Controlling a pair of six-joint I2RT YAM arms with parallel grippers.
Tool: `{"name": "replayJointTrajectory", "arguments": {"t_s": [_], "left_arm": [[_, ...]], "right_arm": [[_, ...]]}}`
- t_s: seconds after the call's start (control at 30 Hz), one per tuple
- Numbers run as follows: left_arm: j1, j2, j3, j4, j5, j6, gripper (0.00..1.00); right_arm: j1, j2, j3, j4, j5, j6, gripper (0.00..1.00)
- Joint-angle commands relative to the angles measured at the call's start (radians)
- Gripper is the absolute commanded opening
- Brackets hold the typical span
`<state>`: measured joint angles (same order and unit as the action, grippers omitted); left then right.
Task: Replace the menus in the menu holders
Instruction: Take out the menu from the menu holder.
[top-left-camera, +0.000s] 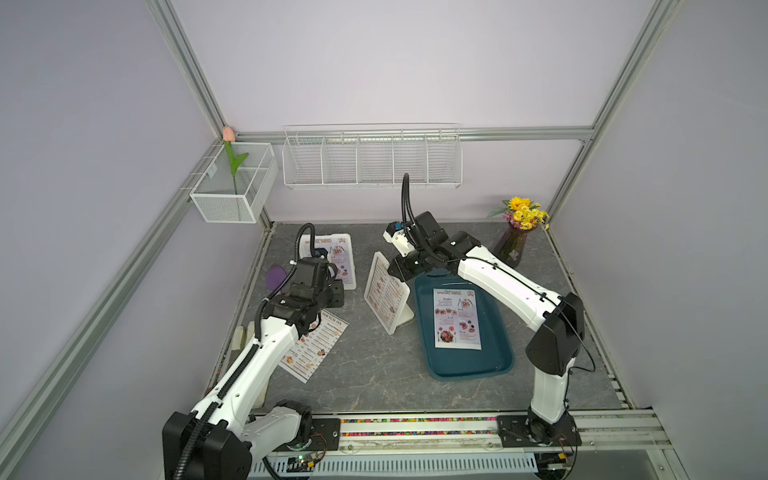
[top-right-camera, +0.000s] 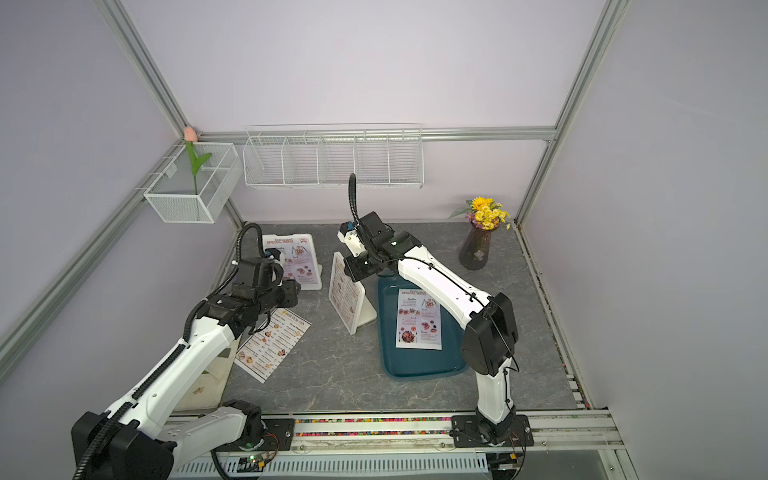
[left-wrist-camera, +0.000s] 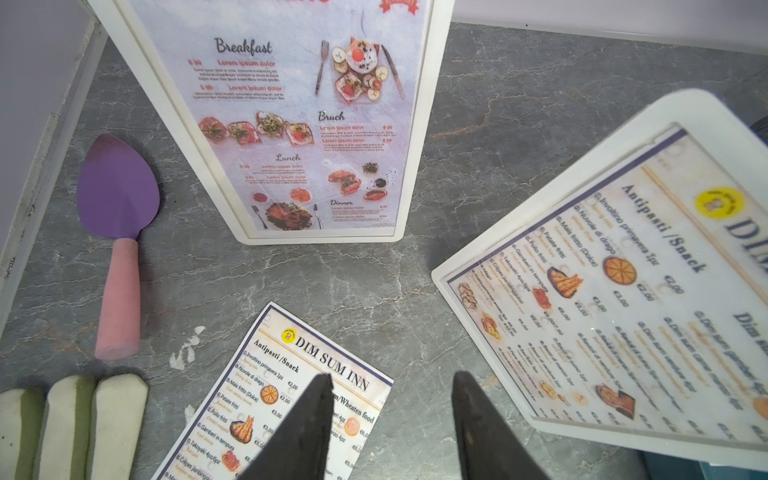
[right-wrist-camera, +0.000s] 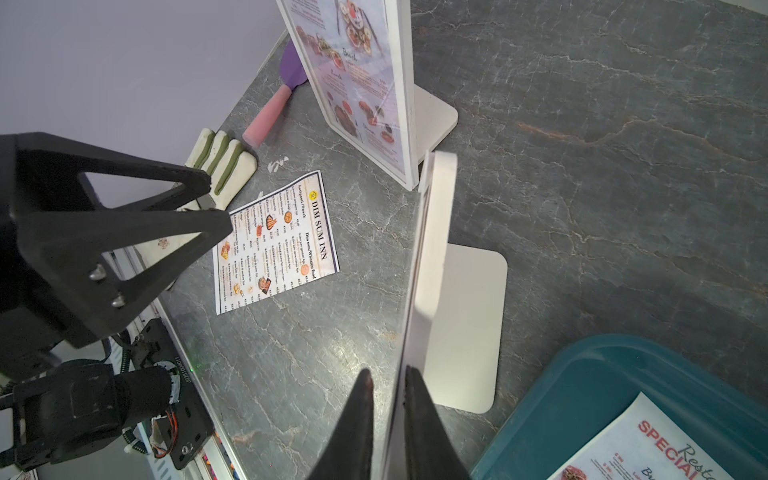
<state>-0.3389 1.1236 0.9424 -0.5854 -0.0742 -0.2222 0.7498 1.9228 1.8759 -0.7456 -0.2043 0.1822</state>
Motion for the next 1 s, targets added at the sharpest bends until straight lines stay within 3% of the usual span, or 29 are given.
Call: {"name": "replayJointTrajectory", "arguments": {"t_s": [0.0, 0.3, 0.97], "left_arm": [[-0.001, -0.017, 0.008, -0.013, -0.009, 0.009, 0.49], [-0.002, -0.016, 0.004, -0.01, -0.01, 0.007, 0.49], [-0.001, -0.002, 0.024, -0.005, -0.007, 0.012, 0.49]], "right_arm": [[0.006, 0.02, 0.019, -0.026, -0.018, -0.014, 0.15], [0.002, 0.009, 0.037, -0.031, -0.051, 0.001, 0.1], [-0.013, 0.004, 0.077, -0.044, -0.076, 0.01, 0.07]]}}
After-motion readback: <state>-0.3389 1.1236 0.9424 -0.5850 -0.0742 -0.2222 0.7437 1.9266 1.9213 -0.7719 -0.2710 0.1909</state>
